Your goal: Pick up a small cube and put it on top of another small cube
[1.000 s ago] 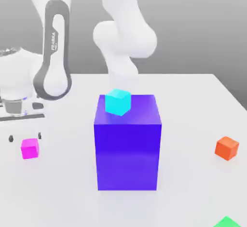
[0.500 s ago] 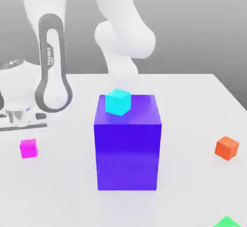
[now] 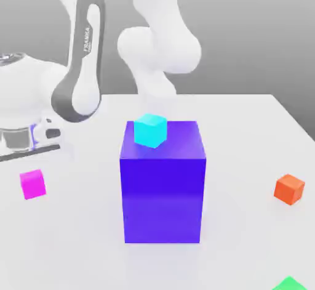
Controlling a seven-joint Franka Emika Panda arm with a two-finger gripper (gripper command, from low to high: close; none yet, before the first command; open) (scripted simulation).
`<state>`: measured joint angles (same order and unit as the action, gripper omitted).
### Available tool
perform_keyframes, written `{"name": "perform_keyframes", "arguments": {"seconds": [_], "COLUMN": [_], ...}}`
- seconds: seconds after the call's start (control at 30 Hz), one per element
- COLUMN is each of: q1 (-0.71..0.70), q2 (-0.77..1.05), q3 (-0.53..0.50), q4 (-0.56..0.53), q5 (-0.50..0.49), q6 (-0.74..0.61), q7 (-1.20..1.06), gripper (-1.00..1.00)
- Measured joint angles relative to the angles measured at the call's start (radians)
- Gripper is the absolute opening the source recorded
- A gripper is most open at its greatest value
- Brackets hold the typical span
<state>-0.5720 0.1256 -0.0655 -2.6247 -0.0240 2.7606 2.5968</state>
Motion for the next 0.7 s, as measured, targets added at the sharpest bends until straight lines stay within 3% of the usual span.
{"name": "perform_keyframes", "arguments": {"seconds": [0.47,0.7], "q1": [0.340,0.522], "q2": [0.168,0.305], "q3": [0.361,0.486], "q4": [0.353,0.507], "q5": [-0.161,-0.267], "q6": [-0.206,-0.263], "q7": [-0.307,-0.418], "gripper": [-1.00,-1.00]}}
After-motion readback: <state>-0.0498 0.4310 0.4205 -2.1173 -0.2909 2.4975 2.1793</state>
